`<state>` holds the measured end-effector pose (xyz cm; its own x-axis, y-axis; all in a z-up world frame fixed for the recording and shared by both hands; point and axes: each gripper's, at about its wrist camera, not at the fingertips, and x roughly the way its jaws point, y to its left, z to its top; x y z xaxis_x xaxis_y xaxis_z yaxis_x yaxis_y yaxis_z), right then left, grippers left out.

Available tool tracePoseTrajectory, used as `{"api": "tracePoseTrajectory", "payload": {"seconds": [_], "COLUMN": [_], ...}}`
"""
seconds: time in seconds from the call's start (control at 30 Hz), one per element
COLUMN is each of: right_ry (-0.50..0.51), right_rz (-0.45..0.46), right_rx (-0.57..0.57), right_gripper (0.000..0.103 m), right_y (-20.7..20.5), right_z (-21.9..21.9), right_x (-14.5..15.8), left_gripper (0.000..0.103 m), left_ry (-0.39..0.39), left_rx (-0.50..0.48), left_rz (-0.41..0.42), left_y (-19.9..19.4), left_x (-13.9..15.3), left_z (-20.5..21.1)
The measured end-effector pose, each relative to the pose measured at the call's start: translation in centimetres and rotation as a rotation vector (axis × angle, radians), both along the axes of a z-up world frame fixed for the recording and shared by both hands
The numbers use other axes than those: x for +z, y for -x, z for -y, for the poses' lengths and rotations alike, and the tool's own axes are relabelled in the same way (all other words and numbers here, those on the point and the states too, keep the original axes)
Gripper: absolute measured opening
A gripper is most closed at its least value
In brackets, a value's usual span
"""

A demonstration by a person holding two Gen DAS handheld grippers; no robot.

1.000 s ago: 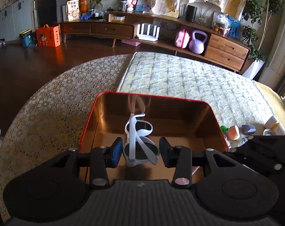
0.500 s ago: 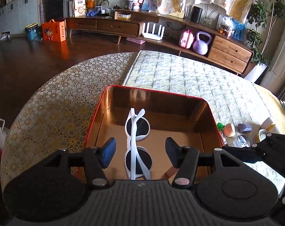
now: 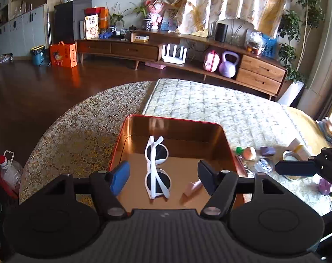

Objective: Organize rigid objects
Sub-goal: 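Withdraw both grippers from the red tin back over the table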

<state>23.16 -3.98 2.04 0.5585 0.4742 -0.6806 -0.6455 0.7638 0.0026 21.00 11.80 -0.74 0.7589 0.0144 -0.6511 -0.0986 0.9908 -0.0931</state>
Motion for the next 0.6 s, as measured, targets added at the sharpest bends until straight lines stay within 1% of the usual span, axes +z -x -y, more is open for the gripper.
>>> {"api": "tracePoseTrajectory", "payload": {"seconds": [0.03,0.07,0.13,0.2,0.33,0.47,0.6], "right_ry": [-0.009,-0.018,-0.036,-0.056,-0.077,-0.108,-0.122], "right_rz": [-0.001,-0.002,-0.006,-0.007,0.009,0.01,0.018], "right_rx": [-0.007,-0.012,-0.03,-0.041,-0.066,-0.112,-0.156], "right_gripper": [0.09,0.091,0.098,0.102,0.103,0.103,0.103], "right_y": [0.3,0.6,1.1,1.6,2.6,3.0,3.6], "right_z": [0.5,1.0,2.0,2.9,5.1,7.5,10.4], "right_x": [0.2,0.4,0.8,1.1,1.5,1.6,1.5], "left_gripper": [0.074,0.075,0.076,0.077,0.082,0.083,0.083], "left_ry": [0.0,0.0,0.007,0.016,0.018,-0.004,-0.008], "left_rx": [-0.002,-0.004,-0.011,-0.021,-0.035,-0.056,-0.078], "left_rz": [0.007,0.014,0.026,0.036,0.054,0.066,0.072], "left_y": [0.4,0.8,1.5,2.1,3.3,4.3,5.2], "left_x": [0.2,0.4,0.8,1.1,1.5,1.5,1.2], "left_z": [0.1,0.3,0.7,1.2,2.4,4.2,5.8]}}
